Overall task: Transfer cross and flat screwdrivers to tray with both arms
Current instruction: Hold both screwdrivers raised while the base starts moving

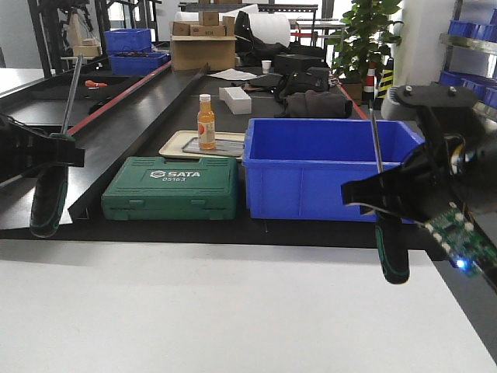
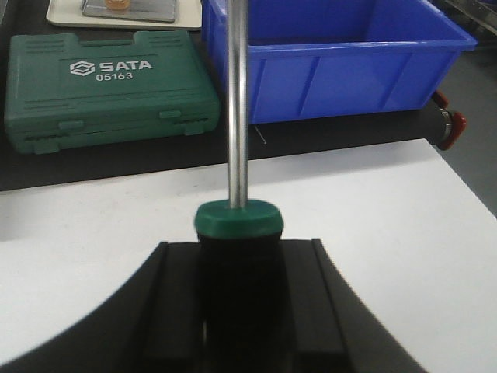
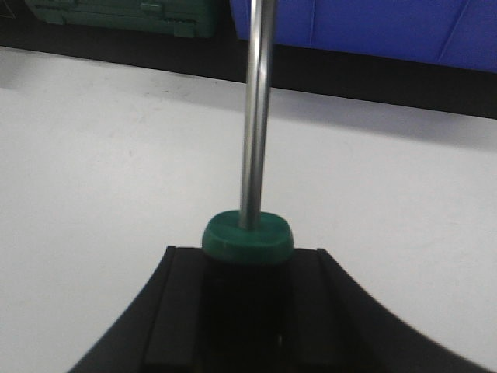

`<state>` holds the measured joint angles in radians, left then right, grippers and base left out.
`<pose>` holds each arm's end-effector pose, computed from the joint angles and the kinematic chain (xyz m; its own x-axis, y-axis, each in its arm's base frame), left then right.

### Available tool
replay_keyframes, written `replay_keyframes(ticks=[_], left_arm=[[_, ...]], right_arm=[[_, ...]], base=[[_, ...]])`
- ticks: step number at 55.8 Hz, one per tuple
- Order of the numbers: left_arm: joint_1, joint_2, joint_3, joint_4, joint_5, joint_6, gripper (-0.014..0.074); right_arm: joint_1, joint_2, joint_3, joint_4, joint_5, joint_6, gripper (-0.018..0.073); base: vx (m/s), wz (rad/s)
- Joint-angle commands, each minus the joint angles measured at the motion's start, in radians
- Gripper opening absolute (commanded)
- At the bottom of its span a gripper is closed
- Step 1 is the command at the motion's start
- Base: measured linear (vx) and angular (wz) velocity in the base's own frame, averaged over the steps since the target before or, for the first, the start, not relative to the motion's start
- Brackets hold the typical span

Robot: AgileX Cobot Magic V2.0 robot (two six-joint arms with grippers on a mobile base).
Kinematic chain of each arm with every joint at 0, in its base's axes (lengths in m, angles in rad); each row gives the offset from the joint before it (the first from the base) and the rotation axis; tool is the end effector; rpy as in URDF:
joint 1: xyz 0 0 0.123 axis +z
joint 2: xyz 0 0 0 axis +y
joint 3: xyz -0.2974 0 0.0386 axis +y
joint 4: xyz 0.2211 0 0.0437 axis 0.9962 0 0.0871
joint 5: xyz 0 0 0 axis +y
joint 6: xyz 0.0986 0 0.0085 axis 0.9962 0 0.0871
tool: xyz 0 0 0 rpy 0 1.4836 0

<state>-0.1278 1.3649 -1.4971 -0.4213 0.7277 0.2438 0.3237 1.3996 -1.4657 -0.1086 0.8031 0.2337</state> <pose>0.2699 -0.0619 0.4518 -0.4705 -0.0162 -0.8822 0.3279 0.9250 -0.1918 0.2715 0.0829 0.4213 -0.6049 -0.0374 -0.7954 -0.1649 0.9831 0.0792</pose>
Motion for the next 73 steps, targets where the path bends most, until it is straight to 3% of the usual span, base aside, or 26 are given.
replay_keyframes(ticks=[1,20,73], left_arm=[[-0.006,-0.034,-0.003,-0.029,-0.076,-0.006,0.0001],[-0.004,-0.160,0.231,-0.029,-0.251,-0.006,0.0003],[-0.004,-0.168,0.235,-0.029,-0.230,-0.003,0.0003]], right_arm=[[-0.003,-0.095,0.060,-0.014,-0.179,0.026,-0.0008],[-0.003,-0.138,0.108,-0.044,-0.191,0.025,-0.0008],[-0.003,-0.138,0.108,-0.044,-0.209,0.026,-0.0008]], base=[[0.00,0.00],[0.00,0.00],[0.00,0.00]])
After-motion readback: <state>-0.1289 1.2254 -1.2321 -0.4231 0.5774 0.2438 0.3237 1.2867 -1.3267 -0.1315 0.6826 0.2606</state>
